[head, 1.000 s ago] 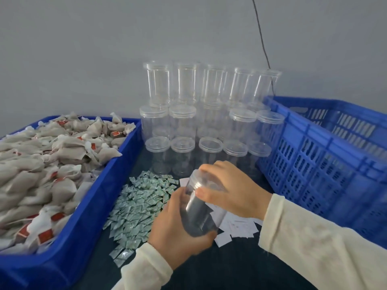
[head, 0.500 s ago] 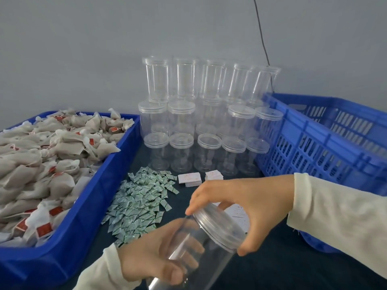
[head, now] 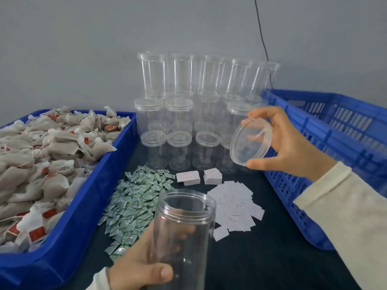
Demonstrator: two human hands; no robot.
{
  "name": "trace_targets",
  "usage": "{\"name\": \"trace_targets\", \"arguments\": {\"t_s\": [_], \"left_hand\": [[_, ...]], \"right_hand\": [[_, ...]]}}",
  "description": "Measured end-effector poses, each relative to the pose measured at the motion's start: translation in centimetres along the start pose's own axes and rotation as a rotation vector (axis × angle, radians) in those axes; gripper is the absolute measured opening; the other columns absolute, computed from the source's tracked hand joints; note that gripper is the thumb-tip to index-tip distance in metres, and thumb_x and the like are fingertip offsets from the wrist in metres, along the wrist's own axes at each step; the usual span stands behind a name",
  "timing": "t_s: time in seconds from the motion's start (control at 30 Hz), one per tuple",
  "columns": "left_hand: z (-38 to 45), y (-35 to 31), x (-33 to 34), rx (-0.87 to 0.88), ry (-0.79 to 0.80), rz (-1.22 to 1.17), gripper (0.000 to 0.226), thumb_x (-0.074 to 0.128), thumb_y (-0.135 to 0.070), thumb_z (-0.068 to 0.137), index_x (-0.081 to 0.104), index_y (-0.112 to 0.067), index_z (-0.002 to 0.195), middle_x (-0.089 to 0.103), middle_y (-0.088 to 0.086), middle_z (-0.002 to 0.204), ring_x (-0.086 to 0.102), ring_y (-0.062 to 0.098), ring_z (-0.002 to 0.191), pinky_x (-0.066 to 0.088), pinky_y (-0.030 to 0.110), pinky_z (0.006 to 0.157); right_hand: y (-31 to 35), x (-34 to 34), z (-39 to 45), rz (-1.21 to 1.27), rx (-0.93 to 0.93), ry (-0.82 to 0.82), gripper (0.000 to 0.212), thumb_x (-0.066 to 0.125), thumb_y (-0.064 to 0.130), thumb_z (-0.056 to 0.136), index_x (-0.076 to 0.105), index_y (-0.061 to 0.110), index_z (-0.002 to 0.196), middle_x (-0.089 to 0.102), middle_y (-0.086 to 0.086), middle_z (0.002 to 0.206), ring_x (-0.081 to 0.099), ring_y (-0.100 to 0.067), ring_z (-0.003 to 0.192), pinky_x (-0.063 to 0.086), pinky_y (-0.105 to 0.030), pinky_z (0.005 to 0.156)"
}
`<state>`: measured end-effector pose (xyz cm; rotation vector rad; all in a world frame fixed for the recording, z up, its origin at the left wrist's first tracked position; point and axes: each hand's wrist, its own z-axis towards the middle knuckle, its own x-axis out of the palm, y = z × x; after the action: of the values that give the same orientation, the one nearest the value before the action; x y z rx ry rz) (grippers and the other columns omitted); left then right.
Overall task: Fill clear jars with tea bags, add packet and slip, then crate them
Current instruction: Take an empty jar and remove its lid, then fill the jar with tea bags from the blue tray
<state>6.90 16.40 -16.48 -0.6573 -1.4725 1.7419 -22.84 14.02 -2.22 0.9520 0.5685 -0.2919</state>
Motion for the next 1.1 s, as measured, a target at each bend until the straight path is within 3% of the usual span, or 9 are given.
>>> {"name": "trace_targets", "arguments": {"t_s": [0.13,0.2,0.3,0.37,0.47,0.53,0.8,0.93,1.1], "left_hand": [[-0.1,0.6,0.6,0.012,-0.302,0.004,0.117,0.094,-0.037,0.05,0.021,-0.026,0.142,0.054,-0.007,0.137,0.055,0.015,0.124,0.052,0.022,0.089],[0.1,1.4,0.7,0.009,-0.446,-0.017,0.125,0.099,-0.034,0.031,0.032,-0.032,0.136,0.059,-0.001,0.131,0.061,0.018,0.117,0.054,0.025,0.085],[0.6,3.0,0.6,-0.027,-0.597,0.194,0.128,0.097,-0.039,0.027,0.032,-0.036,0.137,0.055,-0.007,0.132,0.057,0.014,0.12,0.048,0.036,0.099],[1.0,3.9,0.6,-0.053,-0.642,0.335,0.128,0.093,-0.047,0.03,0.026,-0.039,0.139,0.05,-0.016,0.133,0.049,0.001,0.125,0.039,0.028,0.105],[1.8,5.3,0.4,-0.084,-0.732,0.402,0.12,0.088,-0.054,0.03,0.026,-0.049,0.132,0.045,-0.028,0.13,0.041,-0.017,0.12,0.034,0.008,0.094],[2.3,6.0,0.4,-0.099,-0.775,0.426,0.11,0.086,-0.056,0.029,0.028,-0.057,0.122,0.043,-0.033,0.125,0.038,-0.023,0.116,0.033,0.002,0.086],[2.6,6.9,0.4,-0.133,-0.84,0.462,0.107,0.084,-0.055,0.028,0.027,-0.061,0.119,0.041,-0.032,0.124,0.033,-0.028,0.114,0.033,0.003,0.083],[2.1,6.3,0.2,-0.112,-0.853,0.471,0.11,0.085,-0.057,0.026,0.028,-0.058,0.121,0.041,-0.03,0.126,0.034,-0.027,0.114,0.034,0.0,0.083],[1.4,5.8,0.0,-0.084,-0.865,0.447,0.117,0.086,-0.065,0.027,0.024,-0.059,0.126,0.042,-0.03,0.13,0.04,-0.007,0.124,0.034,0.015,0.094]], "right_hand": [[-5.4,1.2,-1.3,0.145,0.196,-0.292,0.065,0.08,0.013,0.061,0.037,0.027,0.107,0.05,0.005,0.119,0.055,-0.004,0.114,0.045,-0.033,0.105],[-8.1,2.2,-2.2,0.167,0.337,-0.373,0.06,0.081,0.009,0.067,0.037,0.027,0.104,0.051,0.004,0.119,0.055,-0.007,0.115,0.045,-0.029,0.102],[-11.7,3.5,-3.6,0.05,0.556,-0.429,0.06,0.084,0.018,0.071,0.037,0.022,0.109,0.05,0.003,0.122,0.052,-0.011,0.111,0.04,-0.015,0.084],[-13.8,4.3,-4.6,-0.007,0.669,-0.439,0.062,0.085,0.026,0.071,0.038,0.02,0.111,0.047,0.0,0.123,0.051,-0.016,0.108,0.039,-0.022,0.082],[-15.9,5.2,-5.7,-0.075,0.784,-0.48,0.064,0.085,0.04,0.067,0.041,0.022,0.11,0.048,0.001,0.119,0.051,-0.021,0.108,0.042,-0.035,0.086],[-16.9,5.6,-5.8,-0.141,0.842,-0.508,0.065,0.083,0.048,0.066,0.043,0.021,0.109,0.05,0.002,0.114,0.05,-0.019,0.103,0.04,-0.034,0.083],[-19.6,5.7,-4.7,-0.492,0.929,-0.419,0.048,0.072,0.054,0.077,0.048,0.013,0.077,0.05,-0.008,0.097,0.045,-0.014,0.069,0.036,-0.03,0.062],[-20.8,5.0,-4.5,-0.528,1.009,-0.315,0.06,0.071,0.052,0.079,0.054,0.004,0.111,0.049,-0.015,0.121,0.054,-0.026,0.096,0.046,-0.033,0.079],[-20.6,4.3,-3.9,-0.491,1.088,-0.184,0.066,0.074,0.045,0.077,0.05,0.003,0.123,0.054,-0.016,0.124,0.056,-0.03,0.106,0.049,-0.037,0.085]]}}
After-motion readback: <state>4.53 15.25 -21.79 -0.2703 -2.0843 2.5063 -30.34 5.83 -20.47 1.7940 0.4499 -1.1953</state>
